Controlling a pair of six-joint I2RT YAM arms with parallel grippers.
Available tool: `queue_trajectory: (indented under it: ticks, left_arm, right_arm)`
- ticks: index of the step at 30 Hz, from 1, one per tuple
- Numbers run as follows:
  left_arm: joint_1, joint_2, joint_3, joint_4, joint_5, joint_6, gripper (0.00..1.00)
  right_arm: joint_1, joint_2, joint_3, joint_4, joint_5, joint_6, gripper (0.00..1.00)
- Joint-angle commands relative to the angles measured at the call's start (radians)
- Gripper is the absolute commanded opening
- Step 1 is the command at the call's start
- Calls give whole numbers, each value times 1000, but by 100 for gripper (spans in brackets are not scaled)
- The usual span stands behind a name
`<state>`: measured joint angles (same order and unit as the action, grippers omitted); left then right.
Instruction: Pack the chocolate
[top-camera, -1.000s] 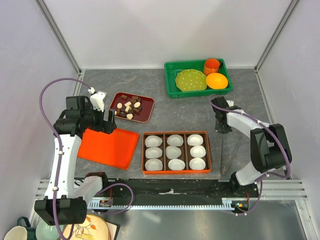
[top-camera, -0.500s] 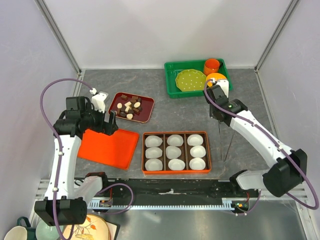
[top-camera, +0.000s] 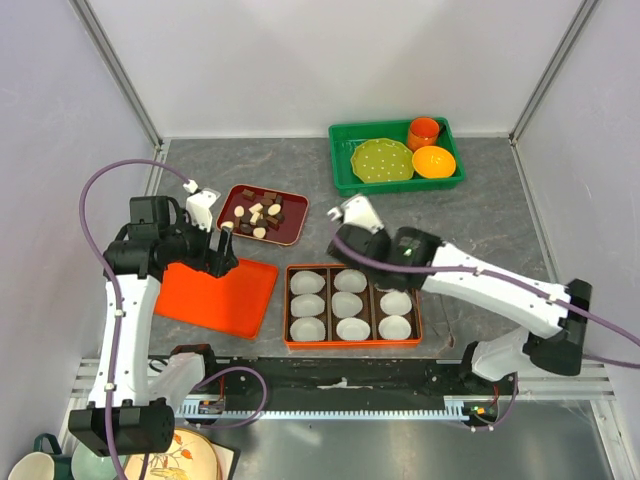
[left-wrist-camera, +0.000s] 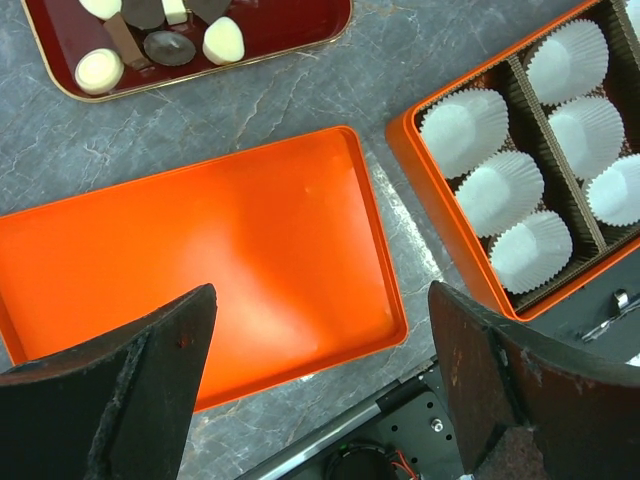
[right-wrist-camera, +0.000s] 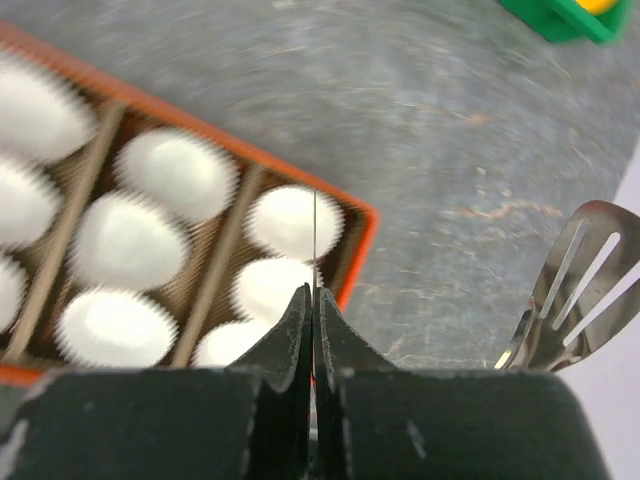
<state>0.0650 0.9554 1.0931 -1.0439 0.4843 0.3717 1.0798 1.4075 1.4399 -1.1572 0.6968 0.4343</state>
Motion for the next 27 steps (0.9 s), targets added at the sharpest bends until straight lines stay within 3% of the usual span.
queue_trajectory:
  ticks: [1, 9, 22, 27]
  left_arm:
    - [2, 3, 54, -24, 46, 47, 91]
    - [2, 2, 62, -56, 63, 78, 92]
    - [24, 2, 53, -71, 63, 104, 94]
    - [44, -4, 41, -70, 57, 128, 99]
  right_arm:
    - [197, 111, 88, -133, 20, 81, 0]
    - [345, 309, 158, 36, -58, 29, 0]
    - [377, 562, 427, 137, -167, -92, 0]
    - [376, 616, 441, 195, -217, -118, 0]
